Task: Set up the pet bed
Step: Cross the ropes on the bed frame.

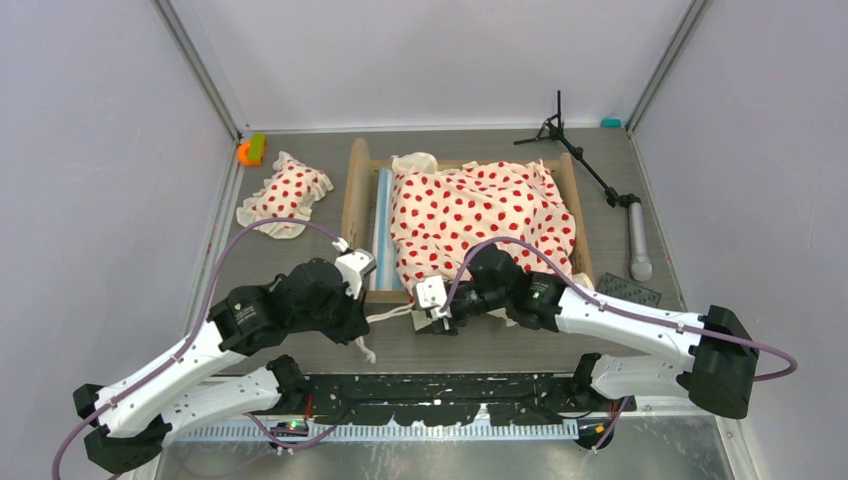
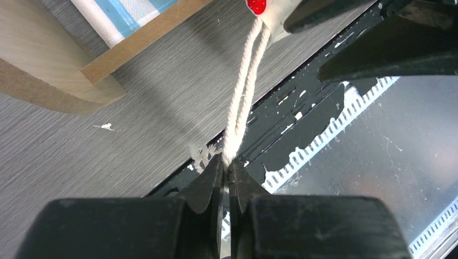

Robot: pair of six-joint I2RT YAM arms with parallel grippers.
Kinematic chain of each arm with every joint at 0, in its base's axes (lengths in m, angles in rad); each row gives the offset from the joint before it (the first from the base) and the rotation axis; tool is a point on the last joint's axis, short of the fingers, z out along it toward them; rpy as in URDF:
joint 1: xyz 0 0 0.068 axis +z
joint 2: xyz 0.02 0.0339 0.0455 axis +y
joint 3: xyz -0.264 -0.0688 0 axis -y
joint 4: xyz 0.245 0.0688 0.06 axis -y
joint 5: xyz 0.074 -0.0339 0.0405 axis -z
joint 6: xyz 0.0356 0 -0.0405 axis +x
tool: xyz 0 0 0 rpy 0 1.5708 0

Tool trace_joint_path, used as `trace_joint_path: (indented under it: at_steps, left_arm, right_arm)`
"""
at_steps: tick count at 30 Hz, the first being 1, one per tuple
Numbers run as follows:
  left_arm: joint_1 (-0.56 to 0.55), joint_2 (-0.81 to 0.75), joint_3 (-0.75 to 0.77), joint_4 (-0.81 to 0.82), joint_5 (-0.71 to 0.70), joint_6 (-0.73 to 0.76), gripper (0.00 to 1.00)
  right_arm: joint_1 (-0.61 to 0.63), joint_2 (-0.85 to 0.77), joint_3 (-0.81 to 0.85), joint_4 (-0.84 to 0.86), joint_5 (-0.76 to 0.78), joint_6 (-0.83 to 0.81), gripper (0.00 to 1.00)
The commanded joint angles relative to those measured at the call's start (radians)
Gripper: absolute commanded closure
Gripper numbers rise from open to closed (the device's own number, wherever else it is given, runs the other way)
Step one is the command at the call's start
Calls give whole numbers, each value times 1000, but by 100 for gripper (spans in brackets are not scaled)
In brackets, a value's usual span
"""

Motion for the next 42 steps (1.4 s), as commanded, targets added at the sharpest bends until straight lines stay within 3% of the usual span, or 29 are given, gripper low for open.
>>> trace_joint_path:
  at_steps: [1,12,42]
  left_arm:
    - [3,6,-1,39,11,-10,100]
    - [3,6,-3,40,15,-8,100]
    - [2,12,-6,41,28,-5,100]
  right_arm:
    - [13,-30,-9,-1,-88,-194,48]
    - [40,52,24,33,-18,-238,49]
    - [52,94,63,56,-34,-244,49]
